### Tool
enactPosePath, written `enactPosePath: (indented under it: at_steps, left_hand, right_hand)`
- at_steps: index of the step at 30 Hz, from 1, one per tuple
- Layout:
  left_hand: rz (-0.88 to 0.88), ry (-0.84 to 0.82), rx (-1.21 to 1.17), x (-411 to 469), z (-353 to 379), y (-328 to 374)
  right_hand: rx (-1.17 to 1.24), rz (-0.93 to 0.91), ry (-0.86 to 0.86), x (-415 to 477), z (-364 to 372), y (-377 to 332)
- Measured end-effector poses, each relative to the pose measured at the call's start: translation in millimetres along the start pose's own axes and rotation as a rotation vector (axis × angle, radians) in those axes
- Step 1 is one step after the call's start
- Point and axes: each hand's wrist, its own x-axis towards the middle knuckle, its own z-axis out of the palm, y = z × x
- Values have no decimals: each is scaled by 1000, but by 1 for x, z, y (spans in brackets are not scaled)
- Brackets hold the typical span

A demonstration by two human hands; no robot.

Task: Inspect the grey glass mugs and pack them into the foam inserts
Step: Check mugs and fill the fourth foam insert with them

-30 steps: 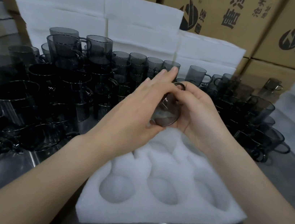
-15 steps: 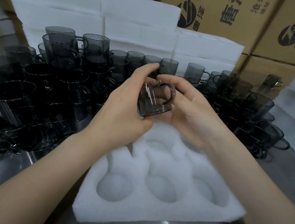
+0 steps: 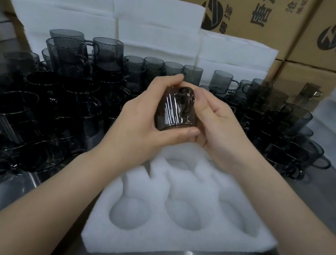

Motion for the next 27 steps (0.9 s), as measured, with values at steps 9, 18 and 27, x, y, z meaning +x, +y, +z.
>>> enactPosePath:
  at_steps: [9, 18, 27]
  left_hand:
    - [16, 0, -49, 1, -1, 0]
    - [-69, 95, -183, 1, -3, -8]
    - [-259, -7, -354, 10, -4, -16]
  right_hand:
    - [-7, -14, 11, 1, 0, -1]
    - [-299, -105, 168, 2, -1, -4]
    - [-634, -190, 21, 0, -1, 4]
